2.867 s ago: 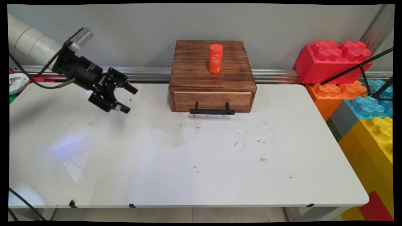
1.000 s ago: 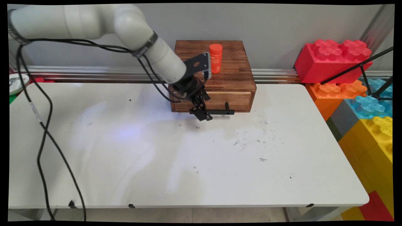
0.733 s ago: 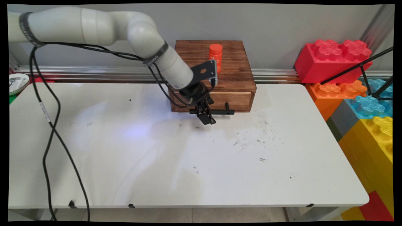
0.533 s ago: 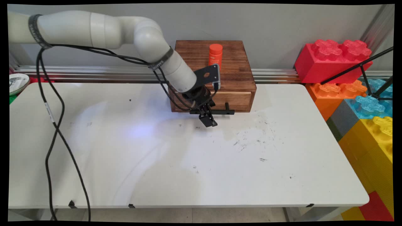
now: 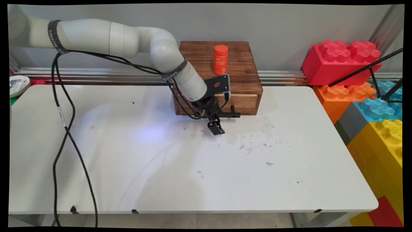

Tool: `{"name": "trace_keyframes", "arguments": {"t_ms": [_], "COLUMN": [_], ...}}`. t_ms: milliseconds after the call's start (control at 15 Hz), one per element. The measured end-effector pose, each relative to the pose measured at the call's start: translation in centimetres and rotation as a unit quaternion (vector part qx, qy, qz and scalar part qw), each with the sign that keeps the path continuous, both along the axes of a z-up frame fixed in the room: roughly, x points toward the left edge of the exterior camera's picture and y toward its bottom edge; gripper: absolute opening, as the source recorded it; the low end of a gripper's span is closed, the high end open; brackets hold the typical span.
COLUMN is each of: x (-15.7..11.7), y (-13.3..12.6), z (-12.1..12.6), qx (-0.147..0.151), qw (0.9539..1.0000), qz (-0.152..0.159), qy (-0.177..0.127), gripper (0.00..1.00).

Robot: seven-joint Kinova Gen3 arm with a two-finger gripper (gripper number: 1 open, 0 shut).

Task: Open the drawer

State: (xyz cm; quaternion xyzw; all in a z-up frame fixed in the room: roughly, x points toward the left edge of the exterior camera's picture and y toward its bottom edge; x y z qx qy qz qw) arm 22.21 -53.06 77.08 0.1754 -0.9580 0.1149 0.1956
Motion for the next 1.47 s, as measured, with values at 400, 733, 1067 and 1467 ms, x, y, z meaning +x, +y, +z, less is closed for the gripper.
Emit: {"name": "trace_keyframes", "arguments": {"t_ms": [400, 733, 1067, 1467], "x": [-0.5, -1.1, -2.0, -2.4], "y": [0.0, 0.6, 2.3, 5.0], "z": [-1.1, -1.2, -0.7, 0.1], "qx": [0.01, 0.017, 0.026, 0.035], "qw": [0.9999, 0.9999, 0.9996, 0.9992], "qz": [0.001, 0.001, -0.006, -0.019], "qy": [-0.004, -0.001, 0.006, 0.01], "gripper": [1.0, 1.0, 1.0, 1.0]}}
